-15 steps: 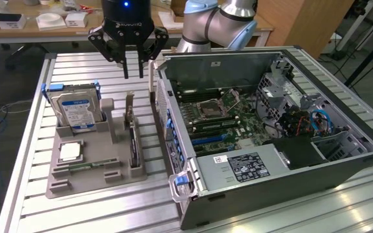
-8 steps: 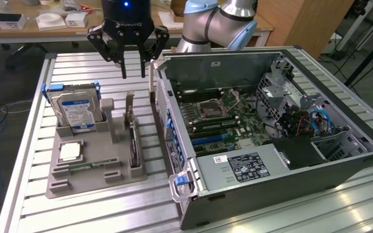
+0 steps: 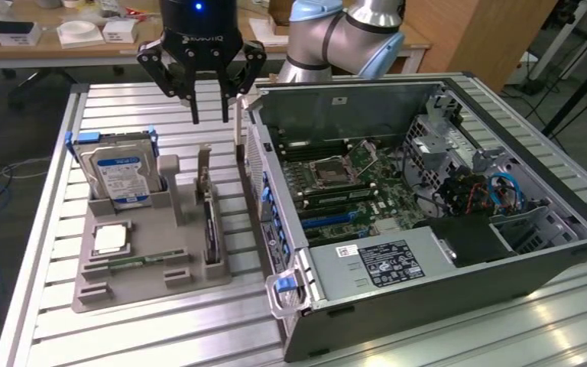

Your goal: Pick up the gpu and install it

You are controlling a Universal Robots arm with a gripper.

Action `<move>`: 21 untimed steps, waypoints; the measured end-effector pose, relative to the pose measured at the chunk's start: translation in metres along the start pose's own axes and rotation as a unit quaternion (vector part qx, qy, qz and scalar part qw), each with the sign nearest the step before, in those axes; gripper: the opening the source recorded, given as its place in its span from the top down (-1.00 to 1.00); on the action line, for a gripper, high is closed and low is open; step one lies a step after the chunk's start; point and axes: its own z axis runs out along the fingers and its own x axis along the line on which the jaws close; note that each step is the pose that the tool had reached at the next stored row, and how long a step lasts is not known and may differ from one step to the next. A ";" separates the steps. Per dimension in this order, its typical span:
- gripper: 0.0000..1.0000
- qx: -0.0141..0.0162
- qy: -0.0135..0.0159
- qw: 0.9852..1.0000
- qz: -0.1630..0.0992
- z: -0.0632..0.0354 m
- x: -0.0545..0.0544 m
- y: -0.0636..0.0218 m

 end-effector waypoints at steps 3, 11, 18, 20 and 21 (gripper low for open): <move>0.15 0.000 0.000 1.000 0.000 0.0006 0.000 0.0000; 0.15 0.000 0.000 1.000 0.000 0.0040 0.000 -0.0002; 0.15 0.000 0.000 1.000 0.000 0.0082 0.000 -0.0004; 0.15 0.000 0.000 1.000 0.000 0.0095 0.000 -0.0004; 0.15 0.000 0.000 1.000 0.000 0.0102 0.000 -0.0005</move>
